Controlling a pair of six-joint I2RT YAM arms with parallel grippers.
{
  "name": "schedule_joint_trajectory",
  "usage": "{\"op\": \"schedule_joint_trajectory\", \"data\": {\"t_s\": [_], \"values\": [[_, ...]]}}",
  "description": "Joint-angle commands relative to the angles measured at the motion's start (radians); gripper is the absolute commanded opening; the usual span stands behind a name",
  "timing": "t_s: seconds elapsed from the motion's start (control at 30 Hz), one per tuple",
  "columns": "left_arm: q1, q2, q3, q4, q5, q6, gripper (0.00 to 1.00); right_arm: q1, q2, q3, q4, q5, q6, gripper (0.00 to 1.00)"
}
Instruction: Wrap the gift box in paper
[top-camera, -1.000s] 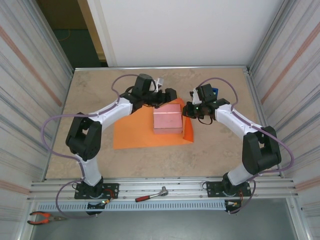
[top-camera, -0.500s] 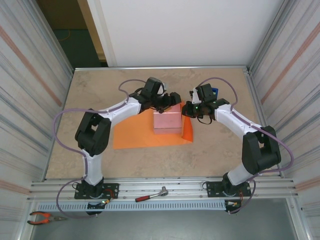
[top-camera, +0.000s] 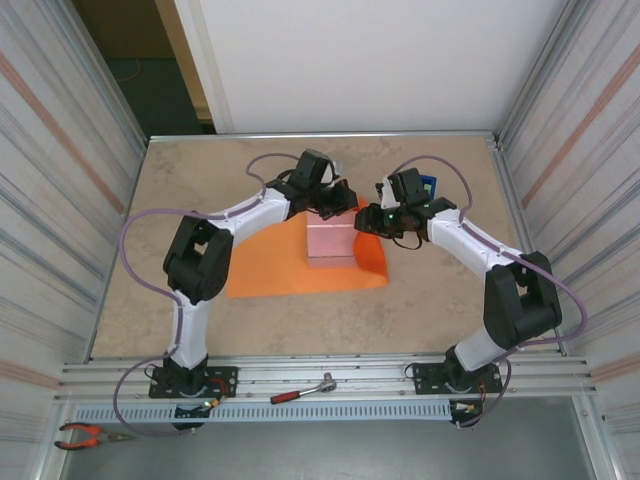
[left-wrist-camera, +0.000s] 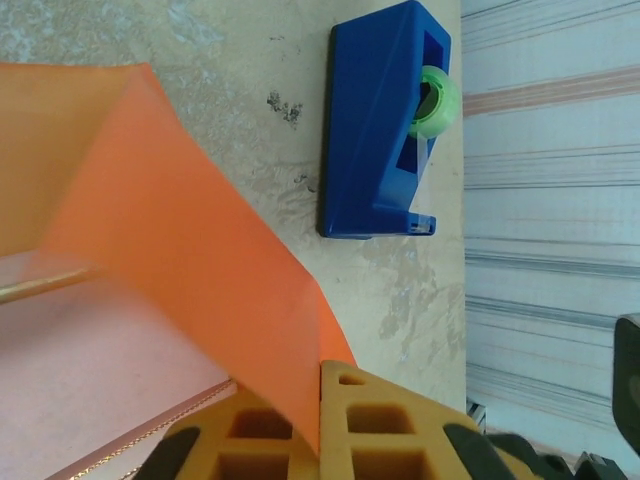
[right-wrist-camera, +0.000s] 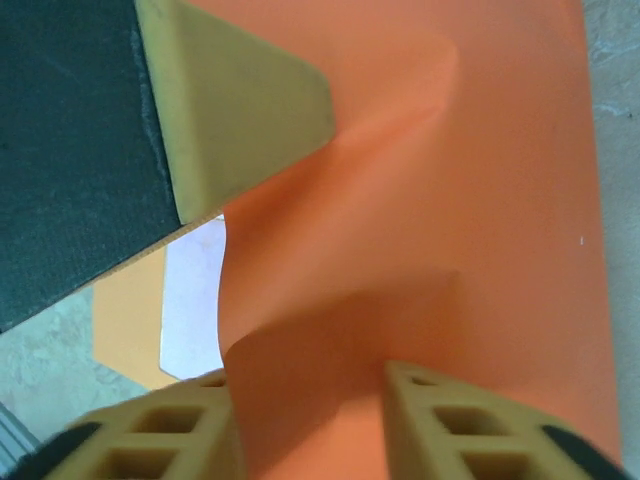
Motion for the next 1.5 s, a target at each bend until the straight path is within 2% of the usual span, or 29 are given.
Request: {"op": "schedule_joint_trajectory", "data": {"t_s": [0.0, 0.13, 0.27, 0.43, 0.67, 0.97, 1.3, 1.4, 1.47], "values": [[0.042, -0.018, -0.001, 0.024, 0.076, 0.05, 0.0, -0.047, -0.085, -0.003, 0.03, -0.06, 0.043, 0.53], [0.078, -0.06, -0.051, 0.047, 0.121, 0.111, 0.0, -0.105, -0.121, -0.022, 0.059, -0.108, 0.068, 0.56], [0.094, -0.096, -0.098, 0.032, 0.133, 0.169, 0.0, -0.107, -0.088, -0.024, 0.075, -0.113, 0.069, 0.52], [0.106, -0.126, -0.145, 0.009, 0.117, 0.252, 0.0, -0.069, -0.016, -0.01, 0.109, -0.115, 0.071, 0.37], [0.145, -0.12, -0.151, 0.007, 0.106, 0.284, 0.0, 0.012, 0.055, 0.007, 0.134, -0.094, 0.072, 0.17], [0.204, -0.076, -0.116, -0.003, 0.164, 0.303, 0.0, 0.044, 0.084, 0.009, 0.155, -0.08, 0.075, 0.16], [0.219, -0.076, -0.135, -0.024, 0.201, 0.324, 0.05, 0.094, 0.175, 0.039, 0.171, -0.085, 0.059, 0.14], [0.22, -0.09, -0.145, -0.023, 0.195, 0.32, 0.11, 0.105, 0.203, 0.036, 0.169, -0.077, 0.054, 0.12], [0.226, -0.108, -0.158, -0.021, 0.183, 0.309, 0.21, 0.107, 0.216, 0.029, 0.168, -0.074, 0.054, 0.11]]}}
